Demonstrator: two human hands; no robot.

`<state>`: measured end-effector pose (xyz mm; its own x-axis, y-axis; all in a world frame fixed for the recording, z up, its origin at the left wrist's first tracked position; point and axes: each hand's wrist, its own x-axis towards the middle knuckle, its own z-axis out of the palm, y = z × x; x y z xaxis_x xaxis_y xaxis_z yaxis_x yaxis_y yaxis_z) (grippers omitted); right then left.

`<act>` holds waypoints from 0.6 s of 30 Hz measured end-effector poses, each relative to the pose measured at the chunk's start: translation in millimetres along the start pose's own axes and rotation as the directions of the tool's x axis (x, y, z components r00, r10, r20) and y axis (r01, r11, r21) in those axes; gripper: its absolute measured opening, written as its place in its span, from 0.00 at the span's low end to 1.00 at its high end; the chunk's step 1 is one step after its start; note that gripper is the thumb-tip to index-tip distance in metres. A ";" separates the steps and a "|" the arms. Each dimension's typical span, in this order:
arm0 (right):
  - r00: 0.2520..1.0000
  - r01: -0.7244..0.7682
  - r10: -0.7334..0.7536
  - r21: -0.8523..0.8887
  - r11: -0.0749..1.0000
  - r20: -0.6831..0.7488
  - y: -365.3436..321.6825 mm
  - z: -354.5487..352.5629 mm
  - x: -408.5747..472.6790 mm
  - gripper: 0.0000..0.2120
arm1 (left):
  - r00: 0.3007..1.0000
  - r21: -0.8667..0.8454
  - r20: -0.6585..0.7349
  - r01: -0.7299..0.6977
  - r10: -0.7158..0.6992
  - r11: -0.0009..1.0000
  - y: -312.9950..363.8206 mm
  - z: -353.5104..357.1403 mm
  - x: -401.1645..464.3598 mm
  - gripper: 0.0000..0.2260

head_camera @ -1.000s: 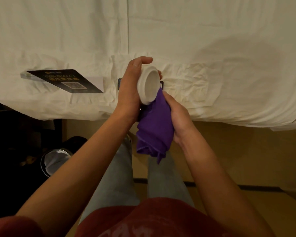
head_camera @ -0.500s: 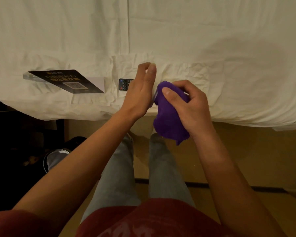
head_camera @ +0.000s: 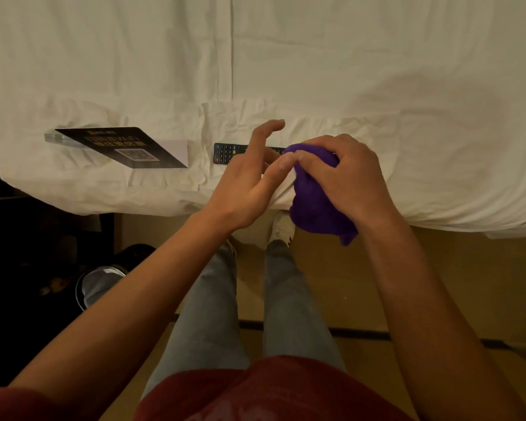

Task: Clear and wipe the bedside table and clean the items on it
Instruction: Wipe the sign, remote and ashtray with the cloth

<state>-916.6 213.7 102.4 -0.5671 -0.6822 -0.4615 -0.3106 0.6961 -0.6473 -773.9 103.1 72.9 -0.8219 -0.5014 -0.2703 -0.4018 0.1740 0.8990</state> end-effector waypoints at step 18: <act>0.959 -0.148 0.067 0.285 0.947 0.274 7.2 -3.6 9.3 0.06 | 0.791 -0.700 0.274 0.554 -0.547 0.450 1.2 -11.8 2.0 0.22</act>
<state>-926.9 213.2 95.7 -0.3558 -0.6690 -0.6526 0.0068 0.6964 -0.7176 -771.2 92.3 77.5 -0.5414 -0.2594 -0.7998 -0.3533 -0.7930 0.4964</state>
